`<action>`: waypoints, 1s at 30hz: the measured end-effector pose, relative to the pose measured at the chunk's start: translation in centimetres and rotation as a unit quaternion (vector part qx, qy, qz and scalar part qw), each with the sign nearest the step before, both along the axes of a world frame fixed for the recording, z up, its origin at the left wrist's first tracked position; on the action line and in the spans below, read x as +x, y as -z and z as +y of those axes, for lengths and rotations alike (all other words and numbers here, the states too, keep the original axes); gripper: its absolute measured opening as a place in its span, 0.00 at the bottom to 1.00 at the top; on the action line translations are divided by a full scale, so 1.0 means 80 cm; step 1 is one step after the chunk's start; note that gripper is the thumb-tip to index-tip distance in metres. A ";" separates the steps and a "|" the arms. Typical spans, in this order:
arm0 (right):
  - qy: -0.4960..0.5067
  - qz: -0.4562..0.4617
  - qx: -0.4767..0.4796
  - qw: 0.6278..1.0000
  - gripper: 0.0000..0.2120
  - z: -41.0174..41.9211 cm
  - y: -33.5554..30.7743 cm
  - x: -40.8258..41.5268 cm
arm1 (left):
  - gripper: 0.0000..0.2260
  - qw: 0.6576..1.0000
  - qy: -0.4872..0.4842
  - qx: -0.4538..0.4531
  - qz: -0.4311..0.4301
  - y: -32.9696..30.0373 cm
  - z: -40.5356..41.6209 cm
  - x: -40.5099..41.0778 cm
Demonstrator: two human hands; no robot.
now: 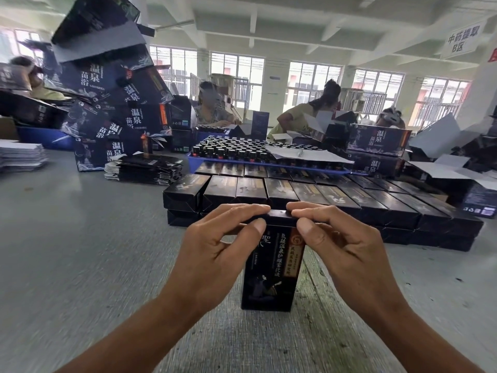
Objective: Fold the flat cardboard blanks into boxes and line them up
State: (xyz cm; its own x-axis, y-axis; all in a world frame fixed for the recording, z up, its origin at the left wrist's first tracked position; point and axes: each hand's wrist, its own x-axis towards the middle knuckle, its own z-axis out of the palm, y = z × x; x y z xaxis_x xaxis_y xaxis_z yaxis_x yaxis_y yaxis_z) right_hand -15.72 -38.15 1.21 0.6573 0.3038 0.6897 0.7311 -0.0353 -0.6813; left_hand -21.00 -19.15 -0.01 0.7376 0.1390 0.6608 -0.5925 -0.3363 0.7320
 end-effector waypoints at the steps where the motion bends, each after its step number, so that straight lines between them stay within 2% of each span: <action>1: -0.001 -0.004 -0.004 1.000 0.08 -0.001 0.001 0.001 | 0.13 1.000 -0.001 0.008 -0.007 0.000 0.000 0.000; 6: 0.007 -0.024 -0.021 0.999 0.07 -0.004 0.007 0.008 | 0.11 0.994 -0.024 0.088 -0.066 0.000 0.008 0.003; 11: 0.008 -0.020 -0.006 1.000 0.08 0.000 0.011 0.009 | 0.11 0.992 -0.027 0.097 -0.074 0.007 0.012 0.008; 13: 0.001 0.003 0.006 1.000 0.09 0.001 0.012 0.010 | 0.14 0.994 -0.010 0.105 -0.032 0.015 0.013 0.006; 17: -0.005 0.035 0.017 0.999 0.09 0.003 0.011 0.011 | 0.30 0.993 0.012 0.084 0.084 0.023 0.012 0.002; 21: 0.027 0.054 -0.032 0.998 0.15 0.001 0.016 0.012 | 0.37 0.987 0.013 0.077 0.142 0.025 0.020 0.008; 24: 0.049 0.114 -0.044 0.991 0.22 -0.001 0.022 0.016 | 0.36 0.977 0.031 0.087 0.193 0.028 0.026 0.014; 26: 0.053 0.140 -0.061 0.987 0.18 -0.005 0.022 0.020 | 0.32 0.969 0.042 0.086 0.227 0.028 0.029 0.018; 30: 0.008 0.177 -0.223 0.959 0.17 -0.013 0.023 0.029 | 0.25 0.963 0.038 0.060 0.259 0.034 0.033 0.027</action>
